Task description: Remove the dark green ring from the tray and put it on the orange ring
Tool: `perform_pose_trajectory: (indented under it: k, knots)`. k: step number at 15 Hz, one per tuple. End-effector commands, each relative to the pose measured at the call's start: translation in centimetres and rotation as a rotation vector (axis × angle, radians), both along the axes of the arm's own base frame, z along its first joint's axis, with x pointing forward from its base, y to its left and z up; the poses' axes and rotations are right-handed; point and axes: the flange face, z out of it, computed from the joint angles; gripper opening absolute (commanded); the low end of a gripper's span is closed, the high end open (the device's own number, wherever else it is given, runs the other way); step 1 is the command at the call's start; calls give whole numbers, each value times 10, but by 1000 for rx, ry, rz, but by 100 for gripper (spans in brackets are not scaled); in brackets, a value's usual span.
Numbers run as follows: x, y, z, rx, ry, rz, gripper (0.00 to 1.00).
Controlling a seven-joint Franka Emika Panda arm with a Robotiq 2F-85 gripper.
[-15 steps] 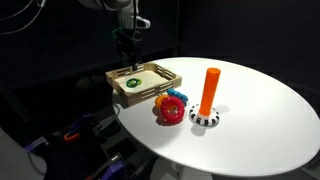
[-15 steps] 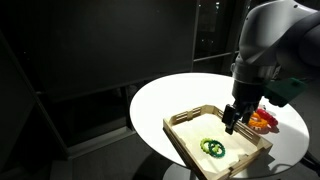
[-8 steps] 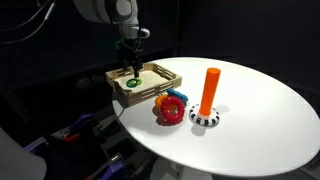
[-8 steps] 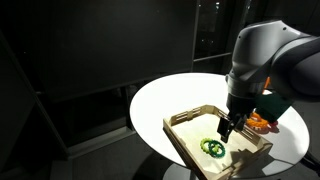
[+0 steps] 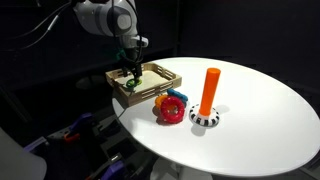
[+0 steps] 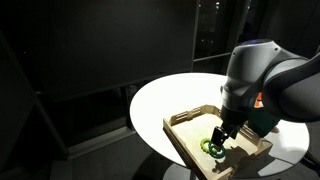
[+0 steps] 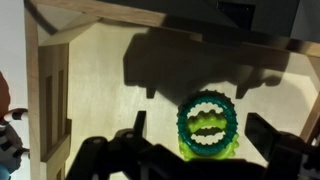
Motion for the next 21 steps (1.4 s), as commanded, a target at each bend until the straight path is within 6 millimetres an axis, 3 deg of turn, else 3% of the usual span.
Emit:
perform_pose_trajectory:
  k: [1,13,14,15,17,19,21]
  knots:
    - [9,4,-9,-6,-21,-11,100]
    - [21,14,-25,7,-30,-6,98]
    - [21,14,-26,8,-29,-7,86]
    - [22,14,-27,8,-28,-8,86]
    - [23,14,-27,9,-28,-11,68]
    - [26,15,-23,11,-37,-14,62]
    - [27,11,-17,17,-42,-21,49]
